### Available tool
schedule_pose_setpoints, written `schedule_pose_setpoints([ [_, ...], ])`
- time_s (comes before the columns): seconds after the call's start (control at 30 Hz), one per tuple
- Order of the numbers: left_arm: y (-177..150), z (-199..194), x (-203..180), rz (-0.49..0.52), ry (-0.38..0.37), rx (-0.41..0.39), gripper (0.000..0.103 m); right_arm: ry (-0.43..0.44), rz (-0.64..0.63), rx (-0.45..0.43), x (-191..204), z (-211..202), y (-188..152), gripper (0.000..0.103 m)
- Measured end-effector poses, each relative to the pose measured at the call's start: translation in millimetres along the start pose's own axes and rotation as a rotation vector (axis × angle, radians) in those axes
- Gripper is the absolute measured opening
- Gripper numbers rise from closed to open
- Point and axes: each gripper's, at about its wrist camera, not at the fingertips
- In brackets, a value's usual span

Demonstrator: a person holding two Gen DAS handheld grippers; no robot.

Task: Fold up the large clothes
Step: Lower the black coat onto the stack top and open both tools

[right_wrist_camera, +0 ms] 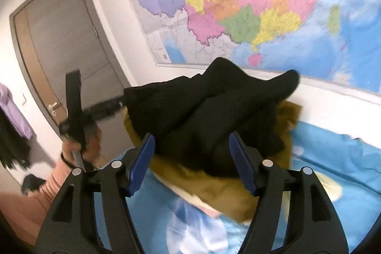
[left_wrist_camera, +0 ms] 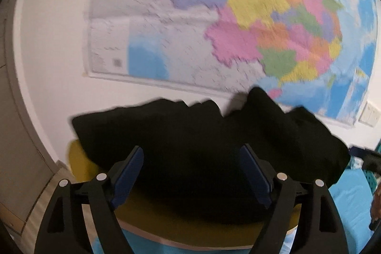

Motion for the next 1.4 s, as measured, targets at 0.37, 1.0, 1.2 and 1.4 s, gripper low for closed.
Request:
schedule_pose_setpoints([
  [0.37,-13.6,38.3,-28.1,0.053,0.051,0.051,0.083,-0.035,0.08,0.113,-37.6,61.9,-8.4,0.061],
  [1.0,-22.8,33.4,-42.3,0.019,0.152,0.038,0.096,-0.175,-0.031,0.088,-4.5,58.4,-14.1,0.078],
  [1.2,-36.3,17.1,-48.4,-0.019,0.15,0.022,0.096,-0.193,-0.056,0.053,6.2,48.2,-21.4,0.094],
  [1.4,-60.6,-0.4,-57.5,-0.055,0.147,0.016,0.096,-0.221,-0.093,0.014,22.9,33.7,-34.4,0.097],
])
Point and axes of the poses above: each gripper's, at about its wrist camera, not at the fingertips, and z roughly the way its jaws point, x to its left, y to its top, and after that the axes turned 13 degrees about x, right-handed
